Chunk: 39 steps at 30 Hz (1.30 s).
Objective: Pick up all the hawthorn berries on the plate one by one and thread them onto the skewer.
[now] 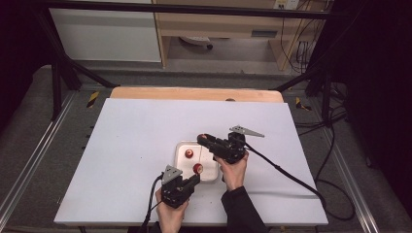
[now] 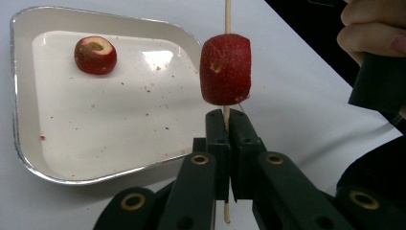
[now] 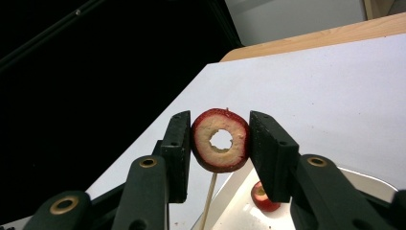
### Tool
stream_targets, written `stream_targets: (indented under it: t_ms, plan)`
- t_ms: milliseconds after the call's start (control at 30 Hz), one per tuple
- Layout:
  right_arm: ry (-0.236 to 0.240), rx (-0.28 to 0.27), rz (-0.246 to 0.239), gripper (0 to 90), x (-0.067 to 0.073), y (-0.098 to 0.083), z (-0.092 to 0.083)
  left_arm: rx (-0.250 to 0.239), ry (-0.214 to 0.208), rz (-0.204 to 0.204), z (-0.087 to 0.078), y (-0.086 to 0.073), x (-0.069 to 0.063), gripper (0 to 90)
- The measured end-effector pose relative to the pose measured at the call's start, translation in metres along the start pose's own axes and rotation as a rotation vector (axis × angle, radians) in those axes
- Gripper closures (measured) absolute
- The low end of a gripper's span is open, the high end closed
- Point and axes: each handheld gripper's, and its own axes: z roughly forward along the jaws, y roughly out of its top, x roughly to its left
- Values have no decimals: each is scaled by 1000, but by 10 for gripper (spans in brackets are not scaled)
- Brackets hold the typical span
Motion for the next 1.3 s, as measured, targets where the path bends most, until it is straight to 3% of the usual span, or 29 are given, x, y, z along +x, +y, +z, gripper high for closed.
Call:
stream_targets:
  t_ms: [200,367,700,1067,1300]
  plan:
    - [12,23,69,615,-1,2,1,-37,28,28,1,-6,-5,882]
    - [18,42,92,615,-1,1,1,-40,28,9,2,-4,-4,883]
    - [23,48,73,616,1,-2,1,-21,9,-19,5,3,-1,883]
    - [18,96,-19,618,0,-1,-4,18,-11,2,4,3,-3,884]
    - [16,97,-4,619,0,0,-5,-5,0,16,5,3,-3,884]
